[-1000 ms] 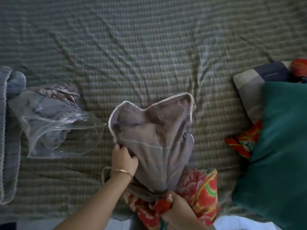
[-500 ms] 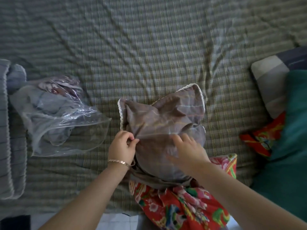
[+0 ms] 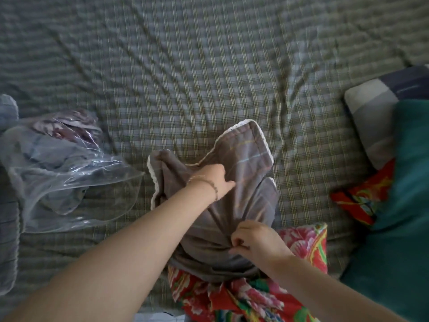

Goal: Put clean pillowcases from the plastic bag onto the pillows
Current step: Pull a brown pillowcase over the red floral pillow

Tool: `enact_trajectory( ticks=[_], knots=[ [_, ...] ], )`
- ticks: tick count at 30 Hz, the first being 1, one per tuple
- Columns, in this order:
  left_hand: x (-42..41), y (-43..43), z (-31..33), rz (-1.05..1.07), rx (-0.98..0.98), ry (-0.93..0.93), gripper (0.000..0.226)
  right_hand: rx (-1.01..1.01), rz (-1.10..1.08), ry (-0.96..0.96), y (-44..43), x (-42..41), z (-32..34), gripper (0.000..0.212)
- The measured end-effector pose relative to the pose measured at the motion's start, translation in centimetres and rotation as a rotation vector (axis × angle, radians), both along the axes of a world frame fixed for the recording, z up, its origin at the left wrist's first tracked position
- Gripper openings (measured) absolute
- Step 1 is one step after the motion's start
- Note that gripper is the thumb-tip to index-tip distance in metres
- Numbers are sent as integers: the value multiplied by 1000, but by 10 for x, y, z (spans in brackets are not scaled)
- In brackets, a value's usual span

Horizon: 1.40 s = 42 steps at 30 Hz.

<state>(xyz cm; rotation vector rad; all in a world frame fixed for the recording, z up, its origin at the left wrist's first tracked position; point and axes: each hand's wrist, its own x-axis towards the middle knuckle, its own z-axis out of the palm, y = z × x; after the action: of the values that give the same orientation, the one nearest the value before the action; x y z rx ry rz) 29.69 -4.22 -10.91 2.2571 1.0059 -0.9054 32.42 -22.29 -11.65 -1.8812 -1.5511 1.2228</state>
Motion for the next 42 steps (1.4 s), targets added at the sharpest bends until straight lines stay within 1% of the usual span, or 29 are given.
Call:
enact_trajectory(
  ticks=[2,3,4,5,6,8,10,11,12,13,14,16,18,21,23,24,25,27,28,29,30,31,33,34,35,37,39,41,42],
  knots=[
    [21,-9,-26,-69,-48,164,52,-157,-284,143,-5,9,-5,9],
    [23,-14,-35,-114,-7,211,53,-225,-488,191,-7,13,-10,5],
    [24,-18,-45,-150,32,242,53,-283,-724,184,-12,20,-23,5],
    [22,-20,-52,-169,68,258,50,-374,-921,121,-14,28,-30,11],
    [19,-20,-55,-170,97,244,46,-515,-1041,112,-15,37,-41,21],
    [12,-14,-58,-56,126,97,33,-847,-1165,164,-11,54,-59,34],
    [-2,-4,-52,226,163,-192,25,-957,-1071,218,-4,65,-73,33],
    [-12,1,-47,383,214,-361,27,-984,-1042,317,4,68,-75,31],
    [-22,4,-40,516,274,-515,33,-968,-938,388,11,67,-78,31],
    [-33,7,-33,602,327,-617,39,-1022,-888,476,18,63,-75,34],
    [-43,9,-26,660,379,-671,44,-1071,-899,609,25,60,-72,38],
    [-62,18,-14,776,481,-667,50,-1166,-1049,874,34,42,-69,41],
    [-74,30,-6,887,566,-622,51,-1153,-1095,1060,42,25,-64,38],
    [-80,40,5,898,571,-637,49,-1037,-1077,1202,65,11,-46,38],
    [-81,38,13,847,558,-647,50,-869,-1279,1200,77,13,-43,43],
    [-81,36,17,809,550,-664,54,-804,-1360,1188,82,18,-44,40],
    [-82,35,22,766,543,-689,61,-786,-1375,1094,85,21,-47,35],
    [-82,34,30,705,516,-713,69,-790,-1252,734,89,26,-52,29],
    [-82,33,34,694,509,-720,69,-790,-1183,549,90,27,-52,34],
    [-83,34,36,693,503,-732,67,-768,-1127,427,92,25,-55,42],
    [-84,35,38,698,494,-745,66,-761,-1081,365,91,24,-58,49],
    [-86,35,38,708,484,-755,64,-761,-1068,357,92,24,-54,51],
    [-89,34,37,733,476,-757,64,-769,-1045,386,92,22,-53,42],
    [-90,35,37,742,481,-758,64,-771,-999,349,91,22,-52,38],
    [-90,36,37,744,483,-764,63,-752,-960,291,91,24,-52,38],
    [-89,37,39,731,485,-780,60,-693,-891,82,91,24,-46,37],
    [-90,37,39,720,490,-785,59,-630,-755,-130,92,23,-42,31],
    [-90,34,38,720,487,-790,60,-590,-658,-234,92,21,-41,26],
    [-90,33,38,715,482,-794,59,-585,-664,-207,90,20,-41,26]
  ],
)
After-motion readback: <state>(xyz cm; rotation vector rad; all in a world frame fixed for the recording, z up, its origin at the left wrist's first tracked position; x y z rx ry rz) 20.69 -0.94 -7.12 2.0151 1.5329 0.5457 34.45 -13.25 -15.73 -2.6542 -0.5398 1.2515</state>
